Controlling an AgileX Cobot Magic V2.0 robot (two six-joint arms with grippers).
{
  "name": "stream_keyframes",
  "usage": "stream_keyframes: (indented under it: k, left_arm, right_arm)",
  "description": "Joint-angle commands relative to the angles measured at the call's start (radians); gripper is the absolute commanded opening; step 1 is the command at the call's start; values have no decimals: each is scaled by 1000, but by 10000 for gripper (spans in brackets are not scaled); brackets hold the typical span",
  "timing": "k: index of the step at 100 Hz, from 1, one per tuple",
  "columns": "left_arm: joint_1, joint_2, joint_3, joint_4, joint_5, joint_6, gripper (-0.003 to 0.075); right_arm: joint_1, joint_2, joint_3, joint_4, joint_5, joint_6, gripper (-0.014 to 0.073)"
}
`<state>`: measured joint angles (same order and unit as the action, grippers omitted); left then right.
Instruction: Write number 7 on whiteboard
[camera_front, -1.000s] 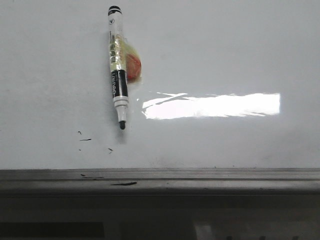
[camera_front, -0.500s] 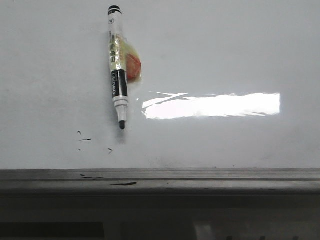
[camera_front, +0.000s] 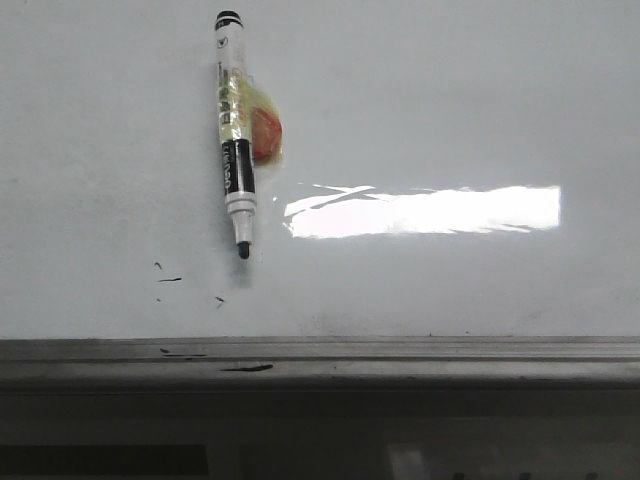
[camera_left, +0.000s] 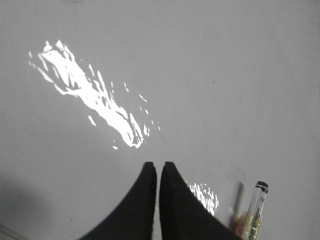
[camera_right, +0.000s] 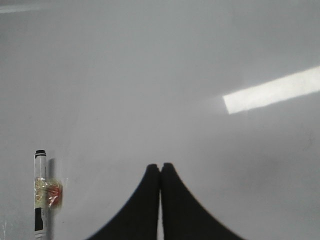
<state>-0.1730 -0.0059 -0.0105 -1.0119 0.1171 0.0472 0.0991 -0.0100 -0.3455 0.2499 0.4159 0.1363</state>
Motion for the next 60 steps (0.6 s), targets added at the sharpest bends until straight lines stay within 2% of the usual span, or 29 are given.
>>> stream_keyframes:
  k: [1,8,13,20,27,34,45,52,60]
  left_arm:
    - [2,-23,-68,39,-17,82,-12]
    - [2,-3,-131,122,50,150,33]
    - [2,26,-186,206,114,187,88]
    - [2,92,-278,351,221,190,199]
    - [2,184,-373,500,345,190,297]
    - [2,294,-461,616,471,190,353]
    - [2,465,-567,679,608,202,359]
    - [-5,549,-602,636,615,243,359]
    - [-56,611,-613,499,566,315,359]
  right_arm:
    - [2,27,-78,-11,-30,-71,1]
    - [2,63,-124,-11,32,-100,96]
    - [2,98,-152,-11,81,-129,199]
    - [2,155,-185,-11,151,-130,325]
    - [2,218,-210,-11,197,-155,408]
    - [5,271,-224,-9,217,-206,427]
    - [29,297,-225,-7,184,-209,426]
    - [33,306,-225,-7,183,-209,426]
    - [33,308,-225,-7,183,-209,426]
